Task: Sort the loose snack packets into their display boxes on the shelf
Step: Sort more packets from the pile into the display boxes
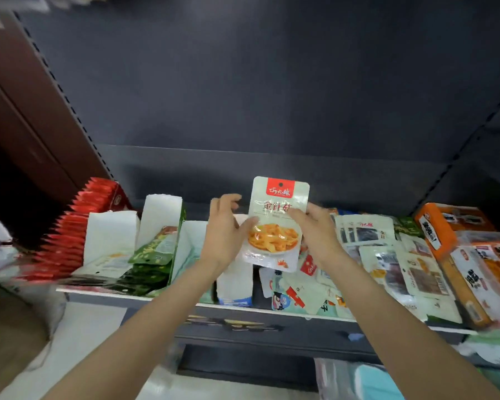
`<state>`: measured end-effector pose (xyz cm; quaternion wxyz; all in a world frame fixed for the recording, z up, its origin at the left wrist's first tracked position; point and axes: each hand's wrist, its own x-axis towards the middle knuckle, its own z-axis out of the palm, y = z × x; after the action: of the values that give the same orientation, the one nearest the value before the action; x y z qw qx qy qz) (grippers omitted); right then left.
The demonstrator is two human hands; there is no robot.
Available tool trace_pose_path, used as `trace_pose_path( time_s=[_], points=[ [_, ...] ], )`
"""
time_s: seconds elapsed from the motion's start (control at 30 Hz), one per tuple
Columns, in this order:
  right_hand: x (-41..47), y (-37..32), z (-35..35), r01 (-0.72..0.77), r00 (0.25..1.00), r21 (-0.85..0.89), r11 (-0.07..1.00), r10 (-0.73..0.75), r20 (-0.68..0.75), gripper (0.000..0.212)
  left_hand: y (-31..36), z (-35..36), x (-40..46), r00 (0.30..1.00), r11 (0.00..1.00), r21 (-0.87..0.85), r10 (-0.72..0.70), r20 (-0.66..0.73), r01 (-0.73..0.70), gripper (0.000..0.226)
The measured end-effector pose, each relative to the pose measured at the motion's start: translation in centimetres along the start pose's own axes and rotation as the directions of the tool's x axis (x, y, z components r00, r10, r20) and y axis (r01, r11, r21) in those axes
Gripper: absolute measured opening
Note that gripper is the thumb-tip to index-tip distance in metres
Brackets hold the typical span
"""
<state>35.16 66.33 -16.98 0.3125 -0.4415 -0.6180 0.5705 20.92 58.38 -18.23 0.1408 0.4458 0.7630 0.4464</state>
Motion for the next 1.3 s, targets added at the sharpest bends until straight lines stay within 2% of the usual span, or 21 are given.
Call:
trace_pose_path(
  time_s=[0.03,0.1,0.23,0.37,0.57,0.63,0.7,0.83,0.9,0.97,1.03,1.17,1.3],
  points=[
    [0.0,-0.8,1.7,0.011,1.000,0.004,1.000,-0.011,0.023,0.020,-0.7,-1.9,0.3,1.000,0.999,-0.043,-0.023,-0.002,0.023,0.043],
    [0.0,-2.2,5.4,0.038,0.996,0.035,0.999,-0.040,0.075,0.018,-2.3,-5.8,0.6,1.000,0.993,-0.116,-0.016,0.027,0.019,0.026],
    [-0.7,-4.4,13.2,0.104,0.981,0.020,0.994,-0.106,0.165,0.015,-6.7,-13.8,1.1,0.999,0.991,-0.135,0.016,-0.028,-0.020,0.002],
    [-1.0,-4.8,20.8,0.161,0.977,-0.081,0.984,-0.147,0.156,0.016,-11.9,-20.4,1.8,0.999,0.989,-0.143,0.034,-0.040,-0.039,0.014],
    [-2.0,-3.4,28.3,0.158,0.974,-0.141,0.977,-0.130,0.186,0.026,-18.3,-25.5,2.5,1.000,0.993,-0.118,-0.006,0.012,0.008,0.008],
    [-2.4,-2.7,29.2,0.179,0.973,-0.255,0.950,-0.133,0.188,0.028,-19.7,-25.9,2.4,0.996,0.998,-0.058,-0.023,0.090,0.028,0.003],
    [-2.6,-2.1,29.4,0.196,0.974,-0.427,0.883,-0.125,0.190,0.030,-20.3,-26.0,2.2,0.993,1.000,0.029,0.004,0.119,-0.007,0.011],
    [-3.0,-1.6,29.7,0.260,0.952,-0.599,0.758,-0.098,0.290,0.032,-19.7,-26.6,2.0,0.978,0.975,0.123,0.167,0.129,-0.183,0.010],
    [-3.0,-1.8,30.0,0.291,0.935,-0.617,0.731,-0.081,0.345,0.031,-20.1,-26.8,2.4,0.950,0.939,0.231,0.196,0.244,-0.254,0.008],
    [-2.9,-2.1,30.2,0.294,0.920,-0.567,0.769,-0.067,0.387,0.026,-20.9,-26.8,2.7,0.894,0.898,0.333,0.128,0.428,-0.288,0.012],
    [-2.7,-2.4,30.4,0.289,0.905,-0.508,0.811,-0.058,0.422,0.021,-21.1,-26.7,2.7,0.848,0.891,0.366,0.039,0.528,-0.268,0.021],
    [-2.4,-2.0,29.6,0.251,0.909,-0.464,0.849,-0.043,0.414,0.021,-19.7,-25.5,2.1,0.901,0.952,0.270,0.010,0.434,-0.141,0.024],
    [-1.9,-1.2,25.5,0.272,0.956,-0.427,0.863,-0.192,0.222,0.021,-16.3,-21.8,1.5,0.929,0.970,0.159,0.120,0.350,-0.185,0.016]
  ],
)
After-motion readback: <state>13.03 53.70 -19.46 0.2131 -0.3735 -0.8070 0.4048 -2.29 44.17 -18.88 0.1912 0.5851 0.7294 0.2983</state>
